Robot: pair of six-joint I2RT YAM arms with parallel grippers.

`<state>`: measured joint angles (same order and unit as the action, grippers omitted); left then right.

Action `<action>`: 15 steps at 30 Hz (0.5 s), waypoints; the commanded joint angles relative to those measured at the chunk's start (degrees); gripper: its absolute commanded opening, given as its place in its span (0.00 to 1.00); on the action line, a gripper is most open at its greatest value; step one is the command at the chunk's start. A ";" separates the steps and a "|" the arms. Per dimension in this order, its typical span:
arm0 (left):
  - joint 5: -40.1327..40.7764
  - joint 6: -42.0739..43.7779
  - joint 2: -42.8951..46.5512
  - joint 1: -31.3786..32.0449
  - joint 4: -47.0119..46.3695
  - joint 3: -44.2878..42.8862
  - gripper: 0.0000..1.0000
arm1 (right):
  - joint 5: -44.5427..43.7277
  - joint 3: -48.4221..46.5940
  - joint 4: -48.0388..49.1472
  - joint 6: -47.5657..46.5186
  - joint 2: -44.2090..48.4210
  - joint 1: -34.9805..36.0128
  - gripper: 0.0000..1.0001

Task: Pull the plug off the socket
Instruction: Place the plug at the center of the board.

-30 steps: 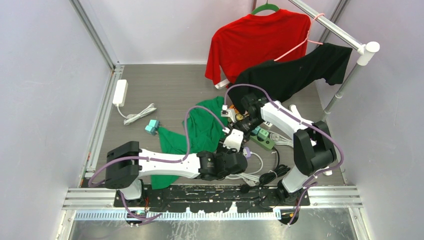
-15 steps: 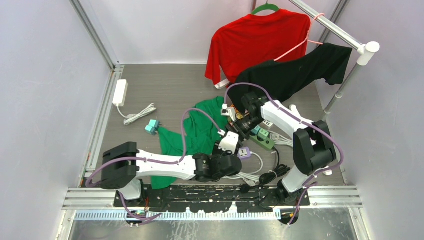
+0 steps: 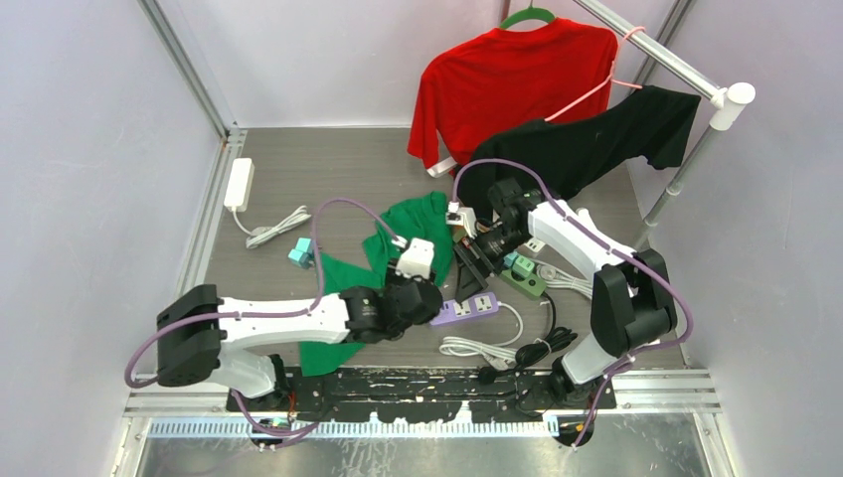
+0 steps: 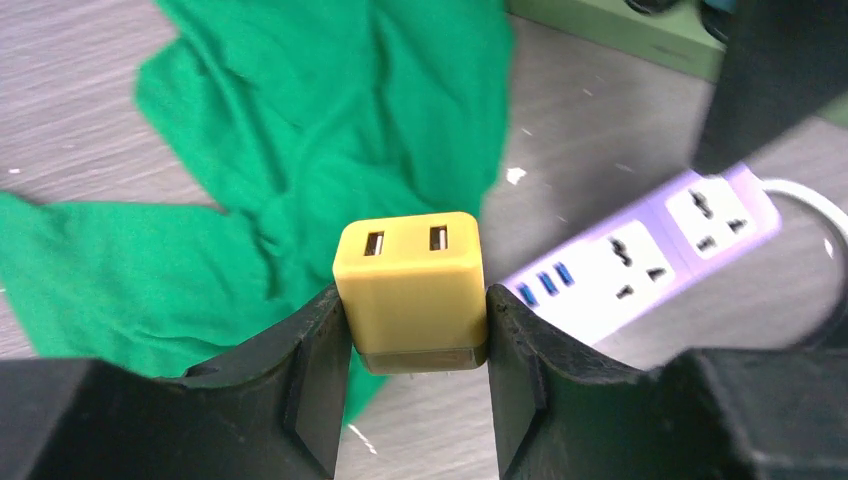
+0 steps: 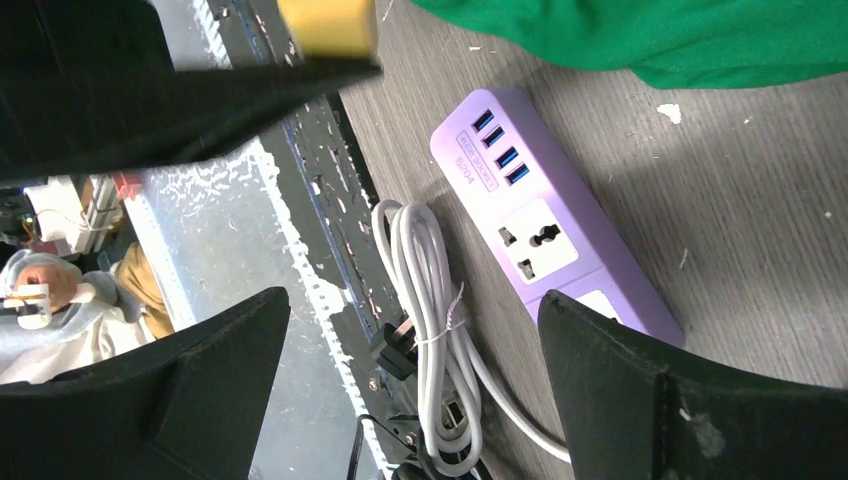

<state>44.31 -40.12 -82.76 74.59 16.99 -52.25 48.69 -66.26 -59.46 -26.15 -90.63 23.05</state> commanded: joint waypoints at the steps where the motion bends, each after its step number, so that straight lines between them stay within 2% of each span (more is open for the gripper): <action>1: 1.01 -1.34 6.75 -6.67 3.78 2.36 0.00 | -0.90 -0.44 0.39 0.55 2.73 -0.33 1.00; 9: -11.73 -2.00 18.33 -25.04 1.68 9.93 0.00 | -1.23 -0.21 0.82 0.62 2.85 -0.38 1.00; 15: -19.08 -1.67 19.73 -37.21 0.51 10.94 0.00 | -1.38 -0.04 0.93 0.64 2.57 -0.41 1.00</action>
<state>31.31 -41.54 -64.16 42.83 19.57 -41.52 47.18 -66.19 -59.18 -26.09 -90.00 22.76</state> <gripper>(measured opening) 0.478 0.993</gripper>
